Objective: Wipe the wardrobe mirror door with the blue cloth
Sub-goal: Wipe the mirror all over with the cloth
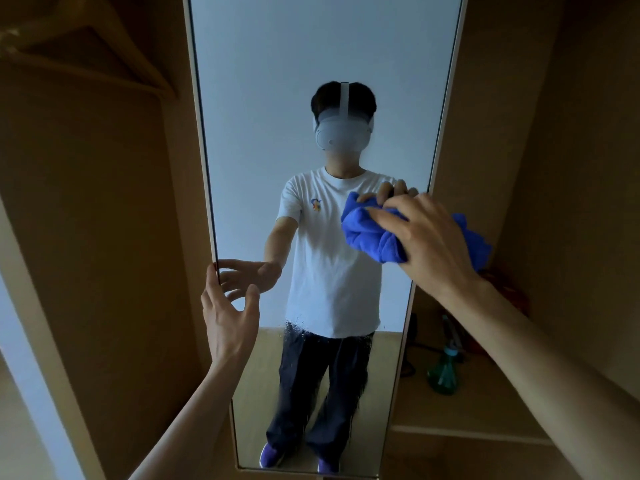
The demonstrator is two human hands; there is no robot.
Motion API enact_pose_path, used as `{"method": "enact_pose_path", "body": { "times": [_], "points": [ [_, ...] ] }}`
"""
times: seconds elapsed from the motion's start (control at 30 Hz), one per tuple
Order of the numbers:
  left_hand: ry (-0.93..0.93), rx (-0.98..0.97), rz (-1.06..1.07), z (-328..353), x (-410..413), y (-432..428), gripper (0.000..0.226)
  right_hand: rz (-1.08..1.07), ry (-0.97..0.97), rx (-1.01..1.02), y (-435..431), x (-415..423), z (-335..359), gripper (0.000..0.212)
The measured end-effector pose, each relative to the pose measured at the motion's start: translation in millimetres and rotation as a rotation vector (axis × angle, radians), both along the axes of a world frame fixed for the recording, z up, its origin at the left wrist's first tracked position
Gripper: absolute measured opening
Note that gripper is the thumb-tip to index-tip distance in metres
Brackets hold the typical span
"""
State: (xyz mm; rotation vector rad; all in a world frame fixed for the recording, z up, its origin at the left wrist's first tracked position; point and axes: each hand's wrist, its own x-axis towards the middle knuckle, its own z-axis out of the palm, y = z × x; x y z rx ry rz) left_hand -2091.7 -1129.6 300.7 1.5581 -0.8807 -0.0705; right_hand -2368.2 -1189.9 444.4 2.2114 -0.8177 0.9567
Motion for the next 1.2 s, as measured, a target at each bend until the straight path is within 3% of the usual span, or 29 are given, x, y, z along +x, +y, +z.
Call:
{"method": "enact_pose_path", "body": {
  "times": [0.13, 0.33, 0.57, 0.67, 0.77, 0.87, 0.9, 1.0, 1.2],
  "points": [
    [-0.006, -0.007, 0.027, -3, -2, -2, 0.077, 0.013, -0.041, -0.034, -4, -5, 5, 0.038],
    [-0.024, -0.022, 0.028, -8, -1, -3, 0.076, 0.091, -0.058, -0.009, -1, -6, -48, 0.035],
    [-0.029, -0.039, 0.007, -7, 3, 1, 0.074, 0.013, -0.109, 0.162, 1, -4, -106, 0.056],
    [-0.032, -0.034, -0.001, -7, 7, 2, 0.072, -0.031, -0.222, 0.234, 1, 2, -104, 0.044],
    [-0.023, -0.022, -0.009, -6, 8, 2, 0.072, -0.051, -0.465, 0.322, 0, 6, -94, 0.026],
    [-0.037, -0.004, -0.014, -6, 10, 2, 0.072, -0.038, -0.570, 0.318, 2, 8, -87, 0.060],
    [-0.039, -0.001, -0.018, -6, 10, 2, 0.072, -0.057, -0.605, 0.305, 4, 9, -84, 0.059],
    [-0.052, 0.007, -0.029, -8, 12, 3, 0.072, -0.120, -0.769, 0.230, 10, 13, -77, 0.023],
    [-0.057, 0.000, -0.027, -1, 18, -3, 0.070, -0.191, -0.844, 0.249, 4, 18, -82, 0.020]
  ]
}}
